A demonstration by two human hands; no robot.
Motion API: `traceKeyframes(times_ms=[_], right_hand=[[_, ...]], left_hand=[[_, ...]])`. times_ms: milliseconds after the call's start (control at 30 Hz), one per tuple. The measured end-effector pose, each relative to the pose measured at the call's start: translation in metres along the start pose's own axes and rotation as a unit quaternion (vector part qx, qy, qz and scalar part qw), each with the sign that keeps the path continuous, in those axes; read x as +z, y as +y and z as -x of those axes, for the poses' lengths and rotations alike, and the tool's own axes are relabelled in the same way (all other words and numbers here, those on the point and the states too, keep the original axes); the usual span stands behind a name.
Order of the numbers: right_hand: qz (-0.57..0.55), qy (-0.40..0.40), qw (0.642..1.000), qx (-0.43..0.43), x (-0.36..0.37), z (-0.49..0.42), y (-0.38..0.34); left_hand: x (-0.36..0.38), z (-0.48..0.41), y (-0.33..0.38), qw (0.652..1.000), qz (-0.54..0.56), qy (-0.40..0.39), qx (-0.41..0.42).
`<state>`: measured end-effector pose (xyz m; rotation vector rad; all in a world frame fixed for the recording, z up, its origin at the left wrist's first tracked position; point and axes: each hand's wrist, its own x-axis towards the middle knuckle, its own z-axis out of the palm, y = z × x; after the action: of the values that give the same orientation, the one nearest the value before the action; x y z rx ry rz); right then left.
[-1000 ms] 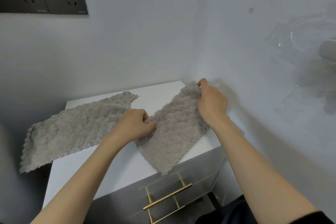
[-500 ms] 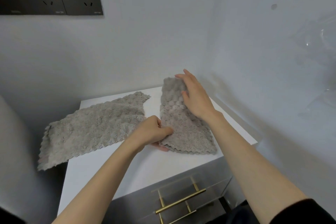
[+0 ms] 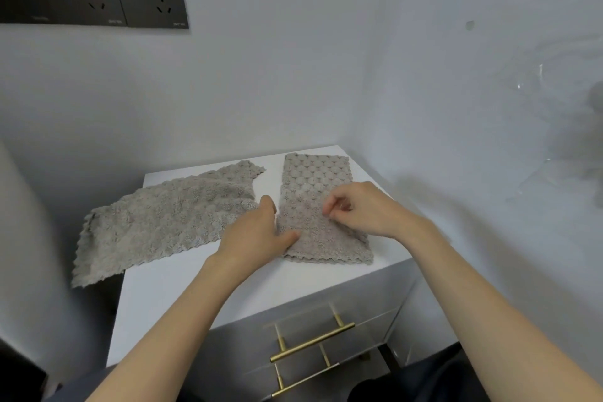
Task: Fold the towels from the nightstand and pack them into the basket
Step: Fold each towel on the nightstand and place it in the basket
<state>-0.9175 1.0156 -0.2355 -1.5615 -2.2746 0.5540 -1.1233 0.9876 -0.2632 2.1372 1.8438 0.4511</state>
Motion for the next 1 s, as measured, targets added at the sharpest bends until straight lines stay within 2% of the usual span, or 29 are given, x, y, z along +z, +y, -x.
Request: traceKeyframes(times_ms=[167,267,400,600,700,900,1000], right_hand=[[0.007,-0.058,0.998,-0.022,0.001,0.034,-0.008],[0.067,-0.055,0.995,-0.040,0.005,0.044,-0.008],[0.134,-0.042,0.988,-0.063,0.013,0.054,-0.007],[0.180,-0.002,0.980,-0.083,0.023,0.054,-0.001],[0.137,0.027,0.988,-0.066,0.021,0.050,0.004],[-0.034,0.062,0.997,0.001,0.011,0.047,0.012],[-0.048,0.060,0.997,0.025,0.011,0.044,0.015]], left_hand=[[-0.005,0.006,-0.006,0.990,0.021,-0.016,0.141],[-0.006,0.010,-0.008,0.981,0.012,-0.033,0.191],[-0.006,0.015,-0.012,0.975,-0.027,-0.043,0.215],[-0.003,0.017,-0.014,0.970,-0.066,-0.015,0.232],[-0.001,0.015,-0.015,0.972,-0.066,-0.001,0.224],[0.004,0.008,-0.014,0.978,-0.045,0.032,0.200],[0.007,0.002,-0.015,0.984,-0.002,0.050,0.171]])
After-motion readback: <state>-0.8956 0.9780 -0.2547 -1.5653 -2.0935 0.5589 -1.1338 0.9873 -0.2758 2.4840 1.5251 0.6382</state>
